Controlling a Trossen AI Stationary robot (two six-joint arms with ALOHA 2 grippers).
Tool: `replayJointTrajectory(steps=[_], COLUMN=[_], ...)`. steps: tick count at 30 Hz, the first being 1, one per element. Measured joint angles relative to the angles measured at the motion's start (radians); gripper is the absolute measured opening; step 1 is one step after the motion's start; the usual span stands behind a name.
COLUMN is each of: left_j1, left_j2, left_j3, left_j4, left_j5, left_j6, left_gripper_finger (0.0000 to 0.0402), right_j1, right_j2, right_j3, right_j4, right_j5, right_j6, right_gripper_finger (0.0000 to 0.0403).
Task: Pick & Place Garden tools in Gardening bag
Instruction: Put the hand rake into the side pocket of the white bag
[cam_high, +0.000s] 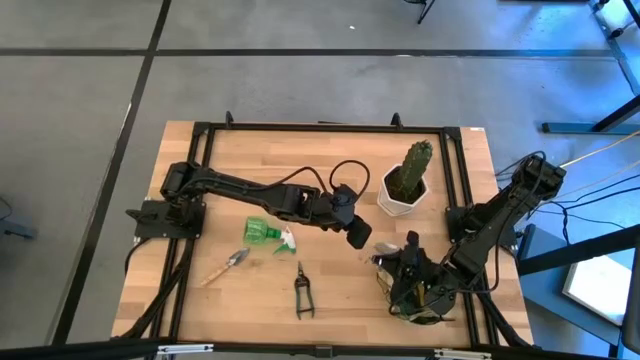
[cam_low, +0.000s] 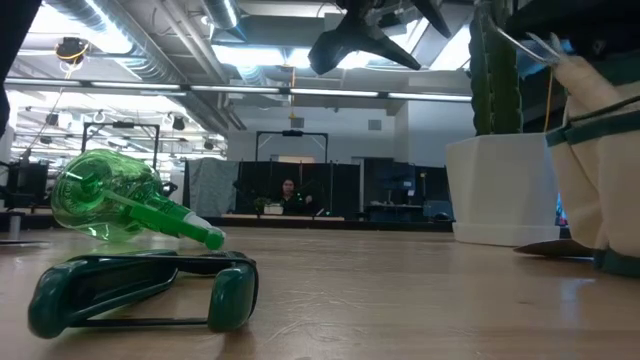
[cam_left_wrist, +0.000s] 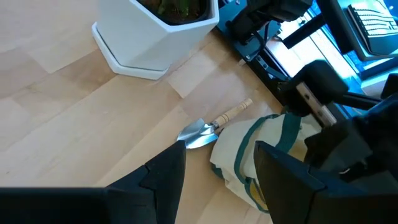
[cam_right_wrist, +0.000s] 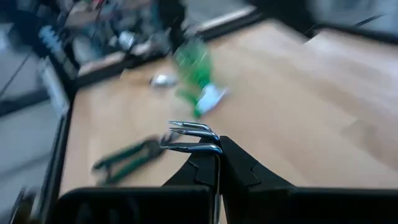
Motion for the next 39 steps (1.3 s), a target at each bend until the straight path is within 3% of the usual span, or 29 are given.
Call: replayJointTrajectory(steps=[3, 10, 17, 34, 39], left_j1=[0.000, 0.000, -0.001, 0.000, 0.000], left_j2=[0.000, 0.000, 0.000, 0.000, 0.000], left_j3=[0.000, 0.000, 0.000, 0.000, 0.000], left_j4=[0.000, 0.000, 0.000, 0.000, 0.000], left_j5=[0.009, 0.012, 0.013, 0.005, 0.004], left_j6=[0.001, 0.003, 0.003, 0.020, 0.020], left_gripper_finger=[0.0184, 0.0184, 0.0184, 0.0184, 0.0184], right_j1=[-0.002, 0.001, -0.014, -0.038, -0.034], right_j2=[0.000, 0.000, 0.000, 0.000, 0.000], right_j3=[0.000, 0.000, 0.000, 0.000, 0.000], right_j4=[-0.007, -0.093, -0.226, -0.261, -0.261], right_j5=[-0.060, 0.022, -0.113, -0.220, -0.232], right_j6=[-0.011, 0.132, 0.184, 0.207, 0.184], right_gripper_finger=[0.0004, 0.0004, 0.0004, 0.0005, 0.0032])
